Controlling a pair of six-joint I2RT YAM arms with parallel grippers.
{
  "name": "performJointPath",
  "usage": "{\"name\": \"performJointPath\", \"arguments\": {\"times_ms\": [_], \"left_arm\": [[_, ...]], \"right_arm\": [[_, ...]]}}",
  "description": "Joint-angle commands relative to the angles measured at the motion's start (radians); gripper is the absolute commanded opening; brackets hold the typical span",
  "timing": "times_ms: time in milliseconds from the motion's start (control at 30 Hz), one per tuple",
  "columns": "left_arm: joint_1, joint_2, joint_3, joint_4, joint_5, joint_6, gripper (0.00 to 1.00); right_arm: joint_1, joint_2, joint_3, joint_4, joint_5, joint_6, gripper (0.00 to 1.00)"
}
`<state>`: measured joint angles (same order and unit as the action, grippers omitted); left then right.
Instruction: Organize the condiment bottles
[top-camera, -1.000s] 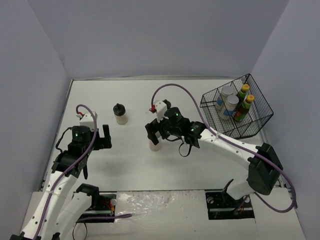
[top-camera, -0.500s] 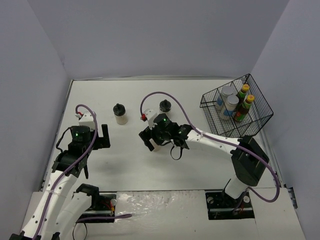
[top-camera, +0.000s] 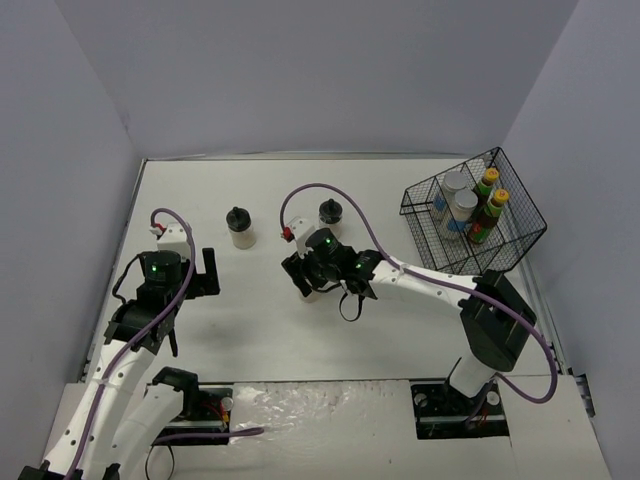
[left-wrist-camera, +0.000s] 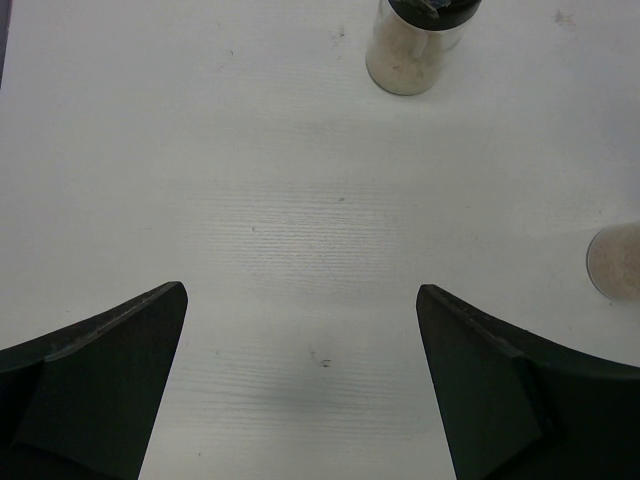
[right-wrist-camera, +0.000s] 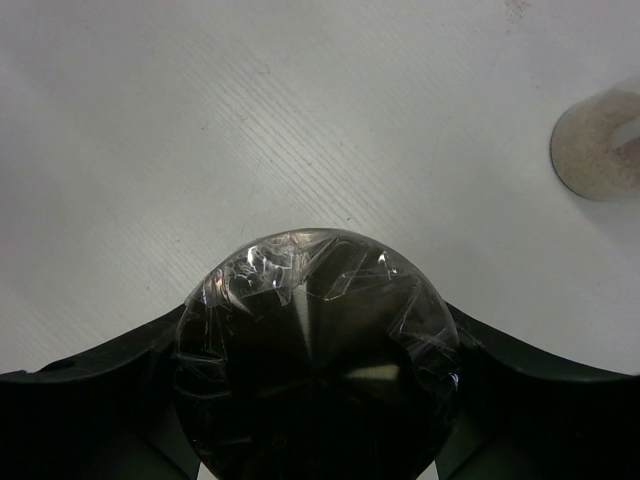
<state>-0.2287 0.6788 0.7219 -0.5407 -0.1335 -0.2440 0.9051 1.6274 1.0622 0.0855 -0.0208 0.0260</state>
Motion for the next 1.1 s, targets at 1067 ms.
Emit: {"name": "performJointPath", "arguments": {"times_ms": [1067], "left_arm": [[-0.012, -0.02, 0.013, 0.059, -0.04, 0.009, 0.97]], "right_arm": [[-0.781, -0.559, 0.176, -0.385, 0.535, 0.324, 0.0]]}}
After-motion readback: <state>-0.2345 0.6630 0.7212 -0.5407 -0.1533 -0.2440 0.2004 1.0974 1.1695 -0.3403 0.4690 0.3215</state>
